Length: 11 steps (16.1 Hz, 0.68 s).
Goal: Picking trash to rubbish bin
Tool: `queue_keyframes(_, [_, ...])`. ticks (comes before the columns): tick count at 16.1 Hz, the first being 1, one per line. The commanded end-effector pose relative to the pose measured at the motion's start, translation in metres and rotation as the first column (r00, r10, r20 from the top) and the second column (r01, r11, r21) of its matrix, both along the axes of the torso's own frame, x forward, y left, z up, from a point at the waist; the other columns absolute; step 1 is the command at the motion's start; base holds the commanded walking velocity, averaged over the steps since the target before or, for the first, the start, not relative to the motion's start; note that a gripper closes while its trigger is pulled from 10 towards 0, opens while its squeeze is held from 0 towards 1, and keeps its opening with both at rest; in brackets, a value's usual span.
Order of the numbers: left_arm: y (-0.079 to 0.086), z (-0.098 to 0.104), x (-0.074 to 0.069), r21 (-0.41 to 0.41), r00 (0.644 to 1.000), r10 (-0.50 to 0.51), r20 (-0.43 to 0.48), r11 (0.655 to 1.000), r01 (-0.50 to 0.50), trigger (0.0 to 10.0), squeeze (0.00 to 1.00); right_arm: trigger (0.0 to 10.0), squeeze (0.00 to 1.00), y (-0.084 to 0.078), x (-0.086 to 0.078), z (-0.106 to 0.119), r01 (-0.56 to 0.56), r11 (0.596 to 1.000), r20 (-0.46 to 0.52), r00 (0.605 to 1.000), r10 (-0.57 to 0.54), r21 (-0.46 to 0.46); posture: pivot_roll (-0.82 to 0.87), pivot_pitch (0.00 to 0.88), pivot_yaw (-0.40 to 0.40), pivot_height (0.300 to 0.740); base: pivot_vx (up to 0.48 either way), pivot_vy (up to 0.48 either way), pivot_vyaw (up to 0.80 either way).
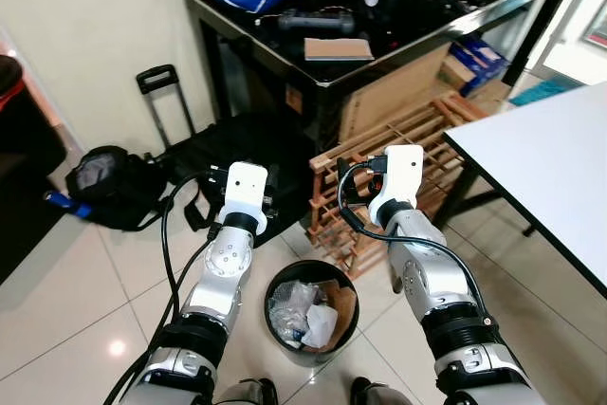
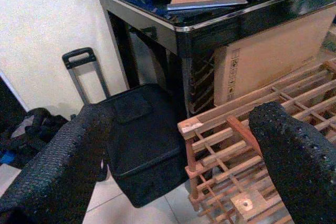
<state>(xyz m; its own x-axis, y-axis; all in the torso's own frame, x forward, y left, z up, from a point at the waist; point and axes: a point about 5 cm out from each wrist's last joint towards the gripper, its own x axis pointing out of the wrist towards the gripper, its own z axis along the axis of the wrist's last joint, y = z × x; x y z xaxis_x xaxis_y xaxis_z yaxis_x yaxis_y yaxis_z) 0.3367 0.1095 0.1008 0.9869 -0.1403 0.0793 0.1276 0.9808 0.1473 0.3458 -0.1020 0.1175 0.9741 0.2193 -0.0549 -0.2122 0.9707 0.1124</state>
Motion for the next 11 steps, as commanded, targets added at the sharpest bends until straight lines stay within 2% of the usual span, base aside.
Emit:
queue_keyframes(1, [0.0006, -0.0001, -0.0017, -0.004, 1.000, 0.017, -0.003, 1.000, -0.017, 10.0, 0.00, 10.0, 0.00, -0.0008, 0.0000, -0.0004, 0.000, 1.000, 0.007, 1.000, 0.000, -0.002, -0.05, 0.104, 0.037, 0.740, 0.000, 0.000, 0.00])
queue_keyframes(11, [-0.0009, -0.0027, -0.0051, -0.016, 0.999, 0.037, -0.031, 0.999, -0.037, 10.0, 0.00, 10.0, 0.00, -0.0014, -0.0013, -0.0037, -0.008, 1.000, -0.007, 1.000, 0.008, -0.011, -0.05, 0.120, 0.021, 0.740, 0.000, 0.000, 0.00])
